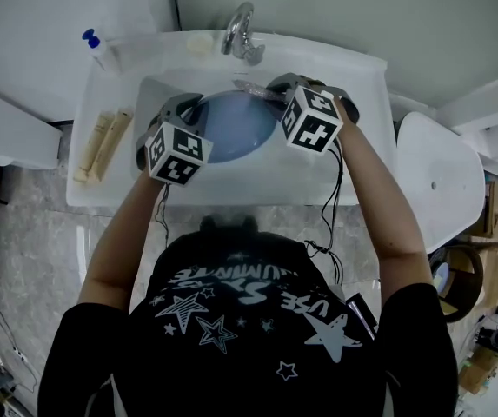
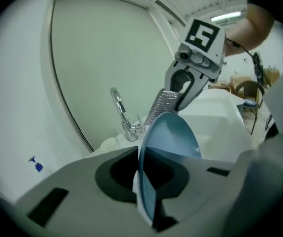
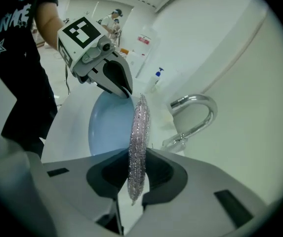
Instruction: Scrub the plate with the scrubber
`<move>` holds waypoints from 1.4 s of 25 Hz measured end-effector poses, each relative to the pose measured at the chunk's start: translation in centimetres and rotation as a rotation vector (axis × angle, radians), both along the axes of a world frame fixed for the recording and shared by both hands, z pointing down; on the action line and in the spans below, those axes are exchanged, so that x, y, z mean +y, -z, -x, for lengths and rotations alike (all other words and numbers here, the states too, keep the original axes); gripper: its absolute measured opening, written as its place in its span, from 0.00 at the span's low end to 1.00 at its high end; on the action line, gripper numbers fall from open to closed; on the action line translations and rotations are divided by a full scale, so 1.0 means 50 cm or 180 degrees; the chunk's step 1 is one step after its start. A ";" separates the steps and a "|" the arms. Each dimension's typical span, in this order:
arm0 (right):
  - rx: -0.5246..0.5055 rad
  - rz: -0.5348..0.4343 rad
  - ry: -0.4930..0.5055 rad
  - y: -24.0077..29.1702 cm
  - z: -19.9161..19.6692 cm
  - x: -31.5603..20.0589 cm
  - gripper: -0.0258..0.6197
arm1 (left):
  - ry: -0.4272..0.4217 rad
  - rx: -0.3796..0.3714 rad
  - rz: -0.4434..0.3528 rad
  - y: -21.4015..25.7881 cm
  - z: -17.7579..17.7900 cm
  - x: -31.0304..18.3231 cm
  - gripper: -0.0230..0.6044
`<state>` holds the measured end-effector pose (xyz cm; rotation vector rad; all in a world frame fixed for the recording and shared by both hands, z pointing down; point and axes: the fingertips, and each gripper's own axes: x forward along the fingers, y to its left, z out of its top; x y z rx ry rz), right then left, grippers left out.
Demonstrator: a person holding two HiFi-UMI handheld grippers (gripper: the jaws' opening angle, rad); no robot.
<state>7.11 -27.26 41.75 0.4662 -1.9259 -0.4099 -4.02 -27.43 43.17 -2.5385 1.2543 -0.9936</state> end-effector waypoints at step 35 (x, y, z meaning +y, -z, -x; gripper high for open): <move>-0.2513 0.1221 -0.2187 -0.113 -0.111 0.020 0.17 | 0.1486 0.2546 0.0925 -0.021 0.151 -0.049 0.09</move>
